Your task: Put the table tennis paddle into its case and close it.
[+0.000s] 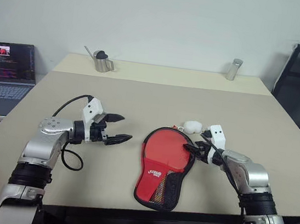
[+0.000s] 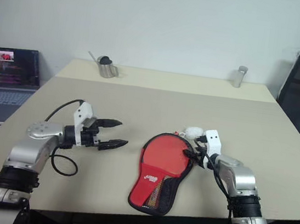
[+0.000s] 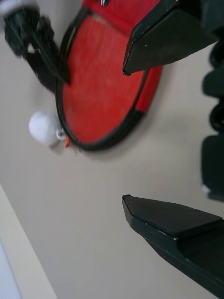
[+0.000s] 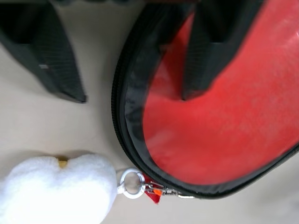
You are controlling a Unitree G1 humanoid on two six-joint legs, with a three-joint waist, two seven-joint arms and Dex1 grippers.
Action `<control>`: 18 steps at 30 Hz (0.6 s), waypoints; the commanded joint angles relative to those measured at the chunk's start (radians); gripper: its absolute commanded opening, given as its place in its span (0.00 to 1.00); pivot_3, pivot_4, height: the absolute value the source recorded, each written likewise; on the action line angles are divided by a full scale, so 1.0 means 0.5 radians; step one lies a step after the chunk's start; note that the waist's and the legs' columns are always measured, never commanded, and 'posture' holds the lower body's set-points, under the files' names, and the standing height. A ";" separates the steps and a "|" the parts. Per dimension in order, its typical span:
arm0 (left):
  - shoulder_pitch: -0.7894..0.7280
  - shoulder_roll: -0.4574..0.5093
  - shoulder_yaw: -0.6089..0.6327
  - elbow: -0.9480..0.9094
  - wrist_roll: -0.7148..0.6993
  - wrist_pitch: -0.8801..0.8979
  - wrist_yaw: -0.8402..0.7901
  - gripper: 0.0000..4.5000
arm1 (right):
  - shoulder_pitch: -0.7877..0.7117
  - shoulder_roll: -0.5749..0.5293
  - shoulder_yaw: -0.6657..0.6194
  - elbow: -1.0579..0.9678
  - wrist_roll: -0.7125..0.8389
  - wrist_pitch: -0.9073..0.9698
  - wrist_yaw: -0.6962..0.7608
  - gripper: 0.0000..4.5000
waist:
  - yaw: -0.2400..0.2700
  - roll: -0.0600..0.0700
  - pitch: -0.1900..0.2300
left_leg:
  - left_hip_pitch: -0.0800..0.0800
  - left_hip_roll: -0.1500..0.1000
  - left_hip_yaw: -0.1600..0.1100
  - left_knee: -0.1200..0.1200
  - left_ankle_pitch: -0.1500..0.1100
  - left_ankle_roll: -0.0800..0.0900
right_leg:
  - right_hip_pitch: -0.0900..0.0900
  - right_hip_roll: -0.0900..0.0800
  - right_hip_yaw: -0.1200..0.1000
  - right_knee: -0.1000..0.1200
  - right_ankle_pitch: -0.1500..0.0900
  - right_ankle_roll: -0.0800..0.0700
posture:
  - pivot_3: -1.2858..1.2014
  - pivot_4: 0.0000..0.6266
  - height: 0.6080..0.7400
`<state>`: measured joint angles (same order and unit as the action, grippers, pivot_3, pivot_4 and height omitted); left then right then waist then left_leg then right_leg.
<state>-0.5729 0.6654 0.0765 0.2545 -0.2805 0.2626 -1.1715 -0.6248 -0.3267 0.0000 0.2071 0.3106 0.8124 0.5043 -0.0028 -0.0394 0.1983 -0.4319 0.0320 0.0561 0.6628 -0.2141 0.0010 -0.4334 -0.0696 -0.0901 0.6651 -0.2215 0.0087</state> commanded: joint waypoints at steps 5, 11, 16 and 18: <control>-0.065 0.093 0.015 -0.091 -0.045 0.027 -0.006 1.00 | -0.055 0.040 -0.077 0.042 0.084 0.041 0.040 0.18 | -0.001 0.000 0.000 | 0.000 0.000 0.001 0.000 0.000 0.000 | 0.000 0.000 0.001 0.000 0.000 0.000 | 0.52 0.24 1.00; -0.032 0.112 0.012 -0.159 -0.064 0.059 0.002 1.00 | -0.119 0.030 0.032 0.088 0.023 -0.021 0.147 0.01 | -0.009 0.000 0.000 | 0.001 0.001 0.001 -0.001 0.000 0.000 | 0.000 0.001 0.001 0.000 0.000 0.000 | 0.52 0.24 1.00; -0.015 0.115 0.007 -0.188 -0.059 0.073 0.003 1.00 | -0.229 0.049 0.125 0.198 -0.043 -0.147 0.242 0.01 | -0.040 0.000 0.000 | 0.001 0.002 0.001 -0.001 0.000 0.000 | 0.000 0.003 0.002 0.000 -0.001 0.001 | 0.52 0.24 1.00; -0.019 0.114 0.003 -0.191 -0.056 0.075 0.004 1.00 | -0.291 0.058 0.168 0.286 -0.081 -0.236 0.300 0.01 | -0.056 0.000 0.000 | 0.002 0.002 0.001 -0.001 0.000 0.000 | 0.000 0.004 0.002 0.000 0.000 0.000 | 0.52 0.24 1.00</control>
<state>-0.5748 0.7064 0.0741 0.1973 -0.2930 0.3004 -1.1689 -0.7320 -0.3077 0.0619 0.3414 0.2778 0.7448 0.6099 -0.0311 -0.0392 0.1984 -0.4311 0.0329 0.0572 0.6624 -0.2141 0.0010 -0.4339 -0.0675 -0.0887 0.6651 -0.2217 0.0088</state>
